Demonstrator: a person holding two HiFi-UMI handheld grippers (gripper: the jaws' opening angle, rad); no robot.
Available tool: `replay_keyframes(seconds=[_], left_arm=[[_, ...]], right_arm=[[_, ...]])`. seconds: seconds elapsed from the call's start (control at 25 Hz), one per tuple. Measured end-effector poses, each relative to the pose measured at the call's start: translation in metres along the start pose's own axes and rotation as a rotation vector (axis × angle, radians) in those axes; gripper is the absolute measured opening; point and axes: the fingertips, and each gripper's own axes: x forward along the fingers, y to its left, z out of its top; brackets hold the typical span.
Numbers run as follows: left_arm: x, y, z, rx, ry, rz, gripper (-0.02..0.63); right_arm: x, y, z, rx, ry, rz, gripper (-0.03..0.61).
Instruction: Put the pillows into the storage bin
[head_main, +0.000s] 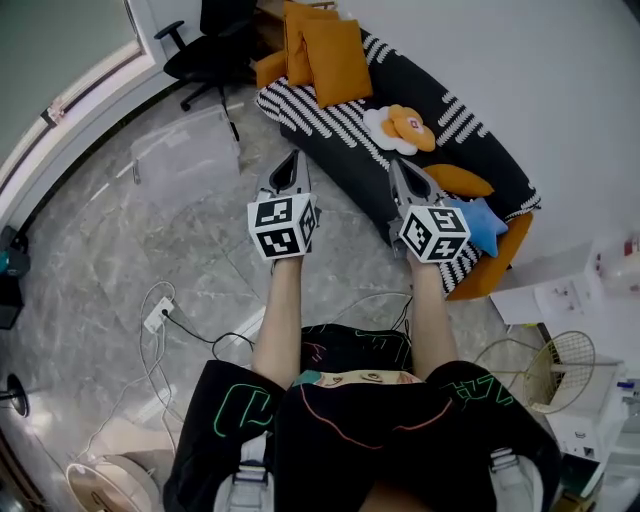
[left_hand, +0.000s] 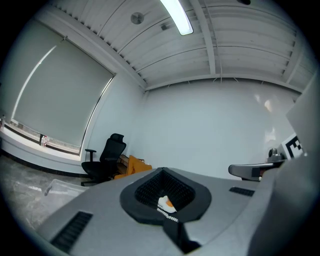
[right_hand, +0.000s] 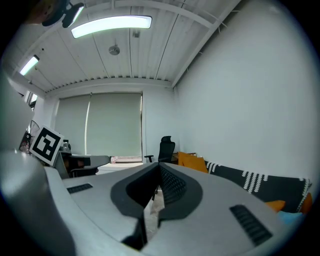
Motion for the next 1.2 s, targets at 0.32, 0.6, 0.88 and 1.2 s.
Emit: replay_keyframes(seconds=[0.32, 0.6, 0.88, 1.2], left_arm=[[0.006, 0.025, -0.012, -0.042, 0.03, 0.002, -0.005], [0.007, 0.051, -0.023, -0.086, 0.04, 0.054, -0.005], [0.034, 0.091, -0.017, -0.086, 0.024, 0.152, -0.005], [0.104, 0.095, -0.035, -0.103, 0.068, 0.175, -0.005]], right_arm=[[0.021, 0.011, -0.017, -0.012, 0.053, 0.012, 0.003], [0.044, 0.017, -0.028, -0.011, 0.084, 0.062, 0.003], [0.102, 0.016, -0.036, 0.007, 0.089, 0.147, 0.003], [0.162, -0.033, -0.05, 0.047, 0.132, 0.165, 0.003]])
